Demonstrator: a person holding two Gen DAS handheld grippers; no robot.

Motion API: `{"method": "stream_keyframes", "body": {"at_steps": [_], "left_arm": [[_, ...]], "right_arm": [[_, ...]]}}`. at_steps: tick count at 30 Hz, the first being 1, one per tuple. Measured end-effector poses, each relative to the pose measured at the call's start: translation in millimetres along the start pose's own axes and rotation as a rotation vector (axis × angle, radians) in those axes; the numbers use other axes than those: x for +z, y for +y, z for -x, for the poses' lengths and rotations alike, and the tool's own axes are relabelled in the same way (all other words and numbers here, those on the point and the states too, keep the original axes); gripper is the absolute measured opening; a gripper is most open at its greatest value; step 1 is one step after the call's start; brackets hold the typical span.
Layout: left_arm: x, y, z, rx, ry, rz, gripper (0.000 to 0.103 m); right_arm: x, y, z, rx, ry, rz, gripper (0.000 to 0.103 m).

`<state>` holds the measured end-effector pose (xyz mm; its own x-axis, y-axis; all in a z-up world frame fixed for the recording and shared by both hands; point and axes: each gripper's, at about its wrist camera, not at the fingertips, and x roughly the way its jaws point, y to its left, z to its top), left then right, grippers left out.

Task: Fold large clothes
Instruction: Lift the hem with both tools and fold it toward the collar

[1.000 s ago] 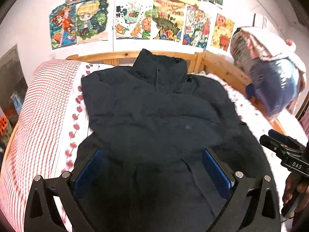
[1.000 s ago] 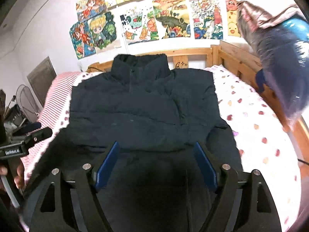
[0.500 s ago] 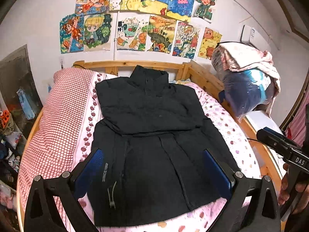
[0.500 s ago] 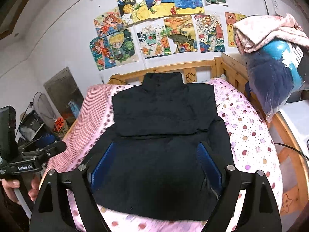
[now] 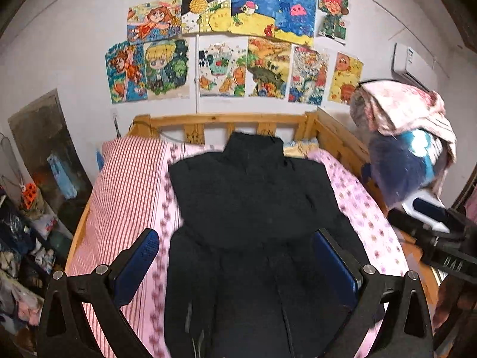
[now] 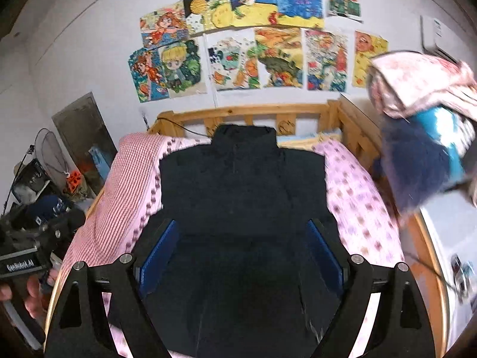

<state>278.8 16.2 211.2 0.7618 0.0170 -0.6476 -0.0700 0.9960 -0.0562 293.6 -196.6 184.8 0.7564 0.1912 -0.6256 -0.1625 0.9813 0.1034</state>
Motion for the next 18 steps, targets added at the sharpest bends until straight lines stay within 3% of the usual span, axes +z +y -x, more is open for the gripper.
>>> {"method": "stream_keyframes", "body": {"at_steps": [6,11,15,18], "left_arm": [[47.2,17.2,-89.2,0.022,-0.075,0.001,0.103],[82.6,29.7,-186.1,-0.046,-0.074,0.029,0.103],[89.3,42.7,-240.4,-0.096,-0.02,0.077,0.103],[101.7,55.3,-272.6,-0.096,0.013,0.106,0.103]], "right_arm": [[62.0,9.2,-90.2,-0.006,-0.048,0.04,0.083],[84.2,28.1,-160.9,0.026,-0.08,0.173,0.083],[84.3,13.2,-203.3,0.125,0.014,0.044,0.083],[102.1,-3.0,-219.0,0.088,0.049,0.01,0.083]]}}
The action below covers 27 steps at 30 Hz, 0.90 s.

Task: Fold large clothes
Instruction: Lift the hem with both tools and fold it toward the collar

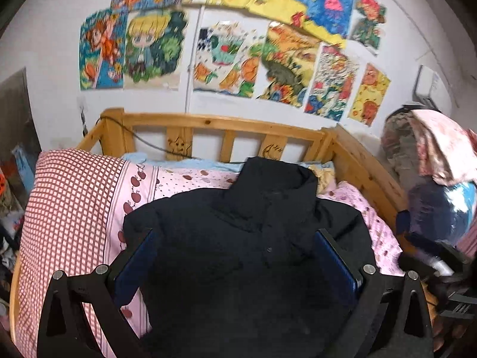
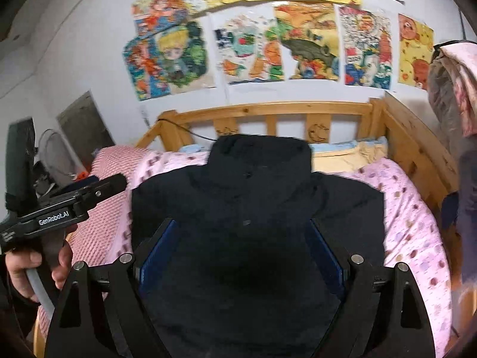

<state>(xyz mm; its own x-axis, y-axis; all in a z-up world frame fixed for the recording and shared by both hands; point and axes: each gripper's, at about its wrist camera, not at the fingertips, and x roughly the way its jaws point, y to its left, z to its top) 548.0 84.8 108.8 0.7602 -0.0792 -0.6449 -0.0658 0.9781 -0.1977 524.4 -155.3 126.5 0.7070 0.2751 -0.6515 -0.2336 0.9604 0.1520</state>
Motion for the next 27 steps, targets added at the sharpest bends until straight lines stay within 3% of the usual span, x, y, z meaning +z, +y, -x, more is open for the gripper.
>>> {"method": "stream_keyframes", "body": {"at_steps": [4,8,10,12,16,21,23,24,27], "left_arm": [[35.8,14.4,-21.6,-0.001,0.025,0.034,0.103],[85.2,15.8,-32.0,-0.04,-0.011,0.05,0.103],[98.5,10.8,-42.8,-0.051,-0.024,0.039,0.103],[101.7,6.0,-58.5,-0.051,-0.02,0.02,0.103],[87.3,-1.7,-99.7,-0.031,0.012,-0.017,0.103],[67.8,-8.5,-144.5,-0.017,0.069,-0.052,0.103],[64.9,-12.7,-157.4,-0.013,0.082,-0.059,0.103],[64.2,-15.2,-164.7,-0.011,0.088,-0.059,0.103],[65.6,-19.9,-180.3,0.001,0.089,-0.051,0.093]], "right_arm": [[57.6,-24.0,3.2,-0.068,-0.025,-0.02,0.083],[132.1,-46.7,8.2,-0.113,-0.068,-0.054,0.083],[158.6,-54.0,-0.1,-0.127,-0.085,-0.053,0.083],[173.4,-60.8,-25.4,-0.139,-0.04,-0.05,0.084],[158.1,-77.1,-82.6,-0.087,0.011,-0.065,0.084],[109.5,-93.3,-162.2,-0.022,0.103,-0.064,0.083],[96.8,-96.1,-183.5,-0.015,0.117,-0.061,0.077],[93.4,-97.8,-191.2,-0.007,0.121,-0.067,0.067],[88.8,-100.5,-216.2,0.001,0.143,-0.091,0.055]]}}
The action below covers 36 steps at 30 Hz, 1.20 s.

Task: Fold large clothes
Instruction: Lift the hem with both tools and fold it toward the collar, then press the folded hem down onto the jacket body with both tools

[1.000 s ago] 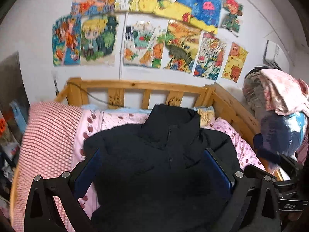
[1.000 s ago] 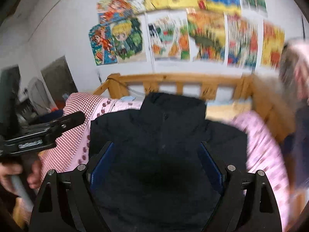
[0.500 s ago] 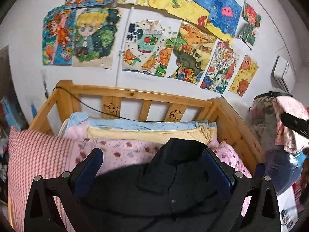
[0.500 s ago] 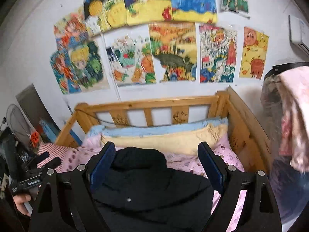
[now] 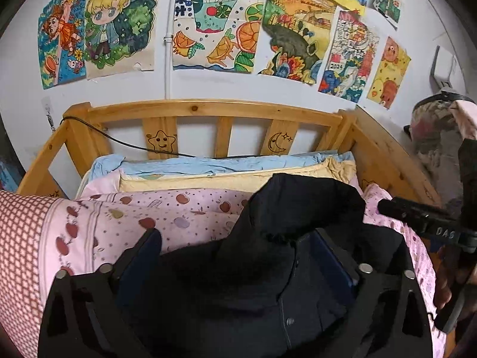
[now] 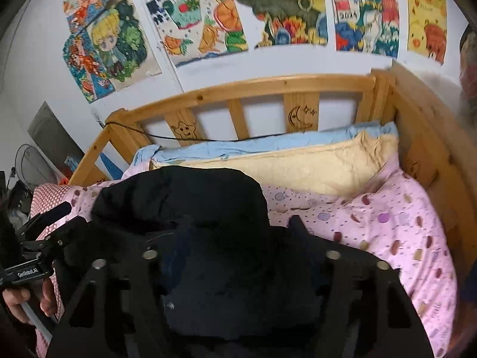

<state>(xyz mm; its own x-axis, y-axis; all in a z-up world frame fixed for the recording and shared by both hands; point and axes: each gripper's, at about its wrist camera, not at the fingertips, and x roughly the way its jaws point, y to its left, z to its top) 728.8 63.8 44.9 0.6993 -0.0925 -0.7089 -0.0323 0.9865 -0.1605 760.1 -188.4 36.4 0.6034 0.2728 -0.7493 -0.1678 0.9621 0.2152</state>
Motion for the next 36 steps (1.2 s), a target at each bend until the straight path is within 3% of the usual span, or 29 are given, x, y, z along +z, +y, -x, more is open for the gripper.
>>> {"method": "stream_keyframes", "body": {"at_steps": [3,5,6,8,10,11,12,19,25,33,36], "left_arm": [[3.8,1.7,-10.5,0.007,0.001,0.03,0.068],[5.5,3.8,-17.0,0.005,0.006,0.043,0.044],[5.9,5.0,-20.5,-0.002,0.012,0.048,0.041],[6.0,6.3,-23.9,-0.02,0.02,0.043,0.021],[3.9,5.3,-22.6,-0.022,0.023,0.024,0.009],[2.8,4.2,-20.6,-0.012,0.028,0.011,0.007],[1.6,3.5,-17.8,-0.012,0.028,0.0,0.007],[-23.9,11.8,20.5,-0.021,0.012,-0.074,0.005],[-77.8,23.7,50.8,-0.079,0.023,-0.125,0.005],[-138.3,6.9,35.8,0.008,0.089,-0.258,0.005],[-145.0,8.1,28.1,0.012,0.083,-0.247,0.005]], "right_arm": [[4.6,-0.5,-12.9,-0.024,-0.014,-0.011,0.049],[9.0,-4.1,-21.3,-0.022,-0.011,-0.03,0.042],[10.7,-6.1,-25.1,-0.02,-0.007,-0.041,0.041],[10.6,-9.1,-34.5,0.0,0.01,-0.063,0.038],[7.0,-8.7,-40.3,0.003,0.023,-0.061,0.018],[4.5,-7.6,-40.4,-0.009,0.021,-0.051,0.009],[2.0,-6.2,-38.2,-0.021,0.015,-0.036,0.006],[-32.7,-4.2,18.3,-0.02,-0.065,0.05,0.003],[-94.9,-6.2,53.5,-0.016,-0.102,0.105,0.002],[-153.2,-15.7,22.1,-0.063,-0.028,0.117,0.001],[-159.9,-23.7,16.7,-0.039,-0.072,0.074,0.001]]}}
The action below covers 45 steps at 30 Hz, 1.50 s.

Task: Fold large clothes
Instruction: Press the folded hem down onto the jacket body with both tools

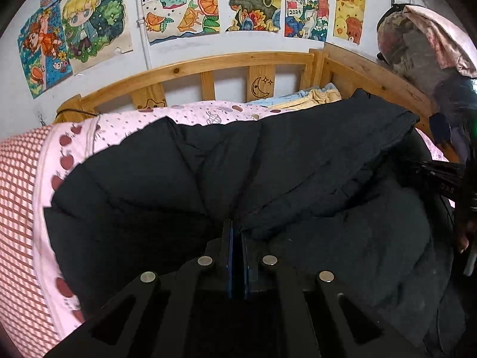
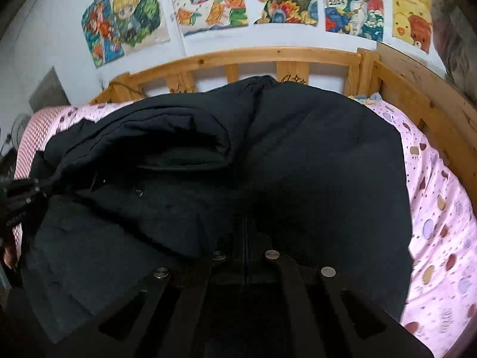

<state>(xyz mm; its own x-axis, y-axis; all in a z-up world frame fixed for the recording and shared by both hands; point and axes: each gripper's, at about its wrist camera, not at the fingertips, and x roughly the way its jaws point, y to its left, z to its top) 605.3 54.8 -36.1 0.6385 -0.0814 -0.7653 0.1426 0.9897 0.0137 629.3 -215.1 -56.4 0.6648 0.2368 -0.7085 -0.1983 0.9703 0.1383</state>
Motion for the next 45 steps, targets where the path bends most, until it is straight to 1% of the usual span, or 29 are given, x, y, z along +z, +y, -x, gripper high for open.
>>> {"method": "stream_keyframes", "body": {"at_steps": [1,2,4,5,7,10,12,15,16,18,21,22,25,26,27,28,29,30,31,32,34,36,38,39,42,45], "left_arm": [[-2.5,-0.3,-2.6,0.004,-0.009,-0.001,0.005],[-4.6,-0.6,-4.6,0.006,-0.016,-0.002,0.005],[-12.3,-1.8,-9.2,0.007,-0.032,-0.003,0.005],[-16.8,-2.4,-10.1,0.007,-0.046,-0.006,0.005],[-21.3,0.7,-11.0,-0.01,-0.075,0.005,0.005],[-21.5,6.2,-9.2,-0.041,-0.088,0.03,0.005],[-21.3,5.2,-7.4,-0.038,-0.093,0.025,0.005],[-21.6,1.5,-2.7,-0.031,-0.109,0.001,0.005],[-21.7,1.7,-0.9,-0.04,-0.115,0.001,0.005],[-21.7,4.8,2.5,-0.063,-0.123,0.009,0.005],[-20.6,16.8,13.1,-0.12,-0.152,0.067,0.008],[-20.3,21.4,18.4,-0.144,-0.171,0.093,0.009],[-19.2,26.5,34.7,-0.202,-0.232,0.124,0.01],[-18.6,26.3,44.7,-0.227,-0.275,0.116,0.011],[-17.7,25.3,50.6,-0.238,-0.303,0.108,0.013],[-16.8,24.0,55.6,-0.25,-0.327,0.101,0.017],[-14.0,21.5,62.2,-0.278,-0.359,0.099,0.021],[-11.8,20.2,65.0,-0.298,-0.378,0.102,0.022],[-9.0,17.4,66.2,-0.304,-0.387,0.103,0.026],[-2.2,10.4,61.3,-0.282,-0.369,0.101,0.026],[7.5,2.1,45.5,-0.264,-0.296,0.098,0.026],[14.8,-8.9,12.1,-0.214,-0.156,0.108,0.026],[14.0,-12.9,-11.1,-0.186,-0.077,0.117,0.026],[11.5,-12.3,-22.8,-0.179,-0.05,0.126,0.025],[7.9,-9.3,-41.2,-0.17,-0.002,0.131,0.024],[6.6,-15.0,-49.1,-0.136,0.015,0.094,0.023]], "right_arm": [[-2.7,0.2,3.5,0.012,-0.025,-0.008,0.001],[-5.2,-2.0,11.1,0.042,-0.061,-0.027,0.001],[-12.2,-1.7,24.1,0.058,-0.112,-0.037,0.001],[-12.8,1.1,30.8,0.058,-0.124,-0.011,0.001],[-9.2,7.7,47.3,0.024,-0.174,0.05,0.001],[10.7,12.4,69.1,0.023,-0.243,0.073,0.001],[29.7,15.7,73.0,0.039,-0.259,0.063,0.001],[54.4,23.2,62.2,0.082,-0.227,0.056,0.001],[61.5,27.3,53.5,0.084,-0.204,0.057,0.001],[71.8,29.9,33.3,0.1,-0.13,0.058,0.001],[66.4,35.5,6.0,0.113,-0.034,0.043,0.001],[61.7,36.2,0.5,0.111,-0.017,0.04,0.001],[45.0,38.9,-10.1,0.111,0.007,0.042,0.001],[39.3,38.6,-12.9,0.114,0.011,0.041,0.001],[34.6,36.7,-14.9,0.118,0.017,0.038,0.001],[30.8,35.9,-17.8,0.12,0.022,0.034,0.001],[27.8,35.4,-20.2,0.122,0.024,0.032,0.001],[25.4,34.8,-22.5,0.122,0.025,0.03,0.001],[24.6,32.8,-24.5,0.123,0.027,0.026,0.001],[23.3,31.6,-26.2,0.125,0.03,0.021,0.001],[20.7,29.9,-31.7,0.132,0.042,0.005,0.001],[19.2,27.6,-36.2,0.141,0.058,-0.009,0.001],[15.5,25.3,-41.7,0.152,0.08,-0.022,0.001],[13.0,24.4,-45.8,0.161,0.098,-0.029,0.001],[4.4,19.4,-57.8,0.187,0.135,-0.053,0.001],[-4.2,18.6,-69.5,0.2,0.144,-0.075,0.001]]}}
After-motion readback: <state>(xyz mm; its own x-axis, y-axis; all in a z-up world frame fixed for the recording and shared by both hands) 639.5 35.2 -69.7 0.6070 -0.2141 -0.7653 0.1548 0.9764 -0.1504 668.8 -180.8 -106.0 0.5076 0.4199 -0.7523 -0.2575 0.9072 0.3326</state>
